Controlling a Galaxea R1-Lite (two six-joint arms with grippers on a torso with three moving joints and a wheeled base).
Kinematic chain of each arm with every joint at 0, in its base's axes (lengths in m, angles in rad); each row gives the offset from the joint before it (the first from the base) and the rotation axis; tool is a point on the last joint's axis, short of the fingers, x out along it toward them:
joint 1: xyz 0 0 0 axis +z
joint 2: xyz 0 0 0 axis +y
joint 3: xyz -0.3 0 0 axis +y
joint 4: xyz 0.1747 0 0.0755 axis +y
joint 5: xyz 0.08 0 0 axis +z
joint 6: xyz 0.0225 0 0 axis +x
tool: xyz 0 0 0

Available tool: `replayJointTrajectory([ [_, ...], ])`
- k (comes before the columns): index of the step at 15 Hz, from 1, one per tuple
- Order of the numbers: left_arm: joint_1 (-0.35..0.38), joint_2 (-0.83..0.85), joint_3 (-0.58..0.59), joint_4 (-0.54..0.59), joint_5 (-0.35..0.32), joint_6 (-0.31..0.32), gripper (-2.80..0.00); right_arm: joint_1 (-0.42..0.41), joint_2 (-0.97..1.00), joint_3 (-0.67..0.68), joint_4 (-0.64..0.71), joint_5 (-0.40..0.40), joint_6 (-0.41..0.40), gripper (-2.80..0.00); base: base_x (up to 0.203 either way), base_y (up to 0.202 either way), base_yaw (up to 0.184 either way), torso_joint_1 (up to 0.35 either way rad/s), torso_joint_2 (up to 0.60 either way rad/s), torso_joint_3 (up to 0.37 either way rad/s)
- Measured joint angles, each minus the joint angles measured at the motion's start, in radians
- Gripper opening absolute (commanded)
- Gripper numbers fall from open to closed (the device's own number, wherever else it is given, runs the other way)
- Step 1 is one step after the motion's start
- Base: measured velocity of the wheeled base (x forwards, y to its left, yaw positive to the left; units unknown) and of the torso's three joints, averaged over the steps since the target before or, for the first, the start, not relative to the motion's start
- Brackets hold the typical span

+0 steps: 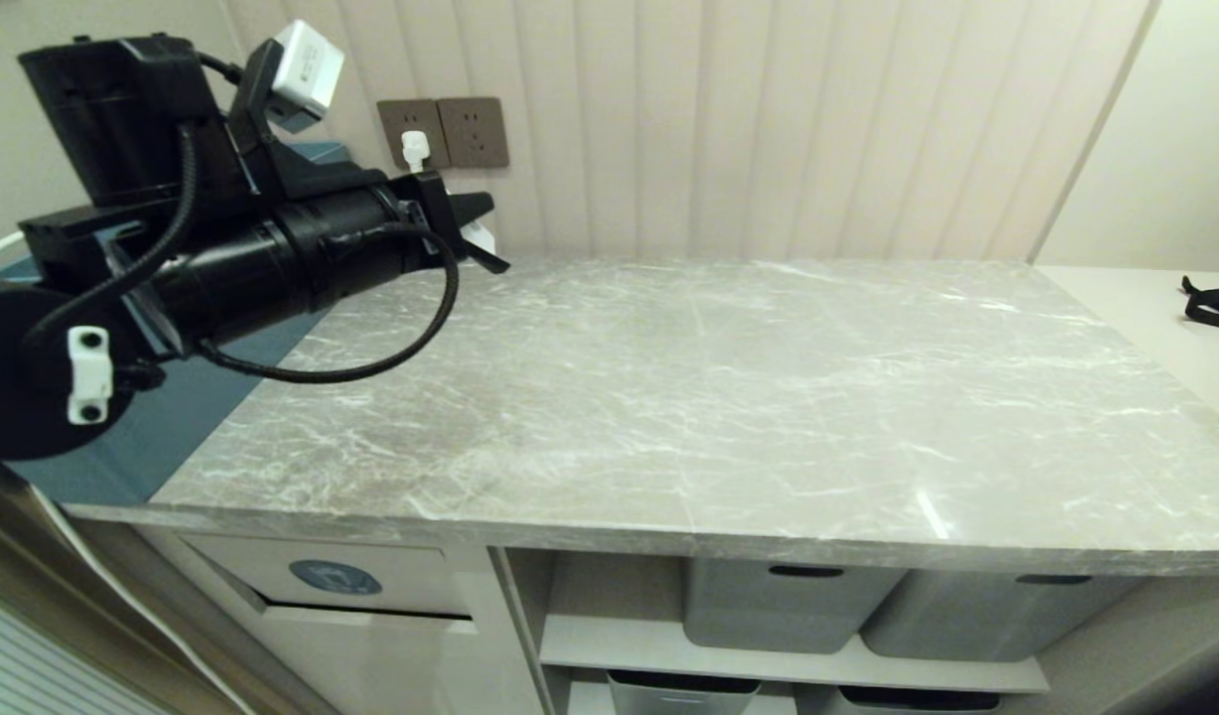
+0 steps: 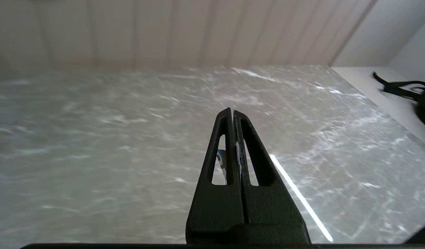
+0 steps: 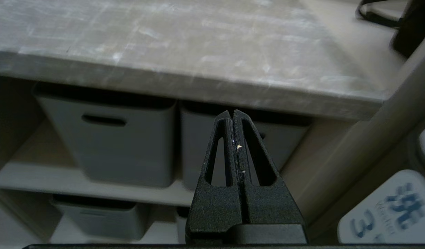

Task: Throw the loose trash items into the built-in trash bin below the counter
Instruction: Put the garbage in the trash can

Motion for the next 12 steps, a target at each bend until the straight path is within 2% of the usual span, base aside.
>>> replayJointTrajectory([
  [2,0.039,-0.034,0.017,0.002,0.002,0.020,-2.80,-0.008,-0.080,0.031,0.145,0.078,0.033,-2.80,0.000,0.000,0.000,0.000,0.00,0.000],
  [3,0.058,-0.052,0.030,0.003,0.002,0.020,-2.80,-0.009,-0.100,0.037,0.173,0.089,0.070,-2.80,0.000,0.000,0.000,0.000,0.00,0.000],
  [5,0.124,-0.102,0.086,0.001,0.000,0.021,-2.80,-0.011,-0.124,0.042,0.175,0.041,0.164,-2.80,0.000,0.000,0.000,0.000,0.00,0.000],
  [6,0.159,-0.135,0.128,0.001,-0.004,0.020,-2.80,-0.011,-0.131,0.043,0.176,0.032,0.181,-2.80,0.000,0.000,0.000,0.000,0.00,0.000],
  [9,0.232,-0.266,0.287,0.001,-0.023,0.022,-2.80,-0.011,-0.138,0.044,0.175,0.030,0.187,-2.80,0.000,0.000,0.000,0.000,0.00,0.000],
  [12,0.309,-0.435,0.487,0.001,-0.008,0.024,-2.80,-0.011,-0.140,0.044,0.173,0.030,0.192,-2.80,0.000,0.000,0.000,0.000,0.00,0.000],
])
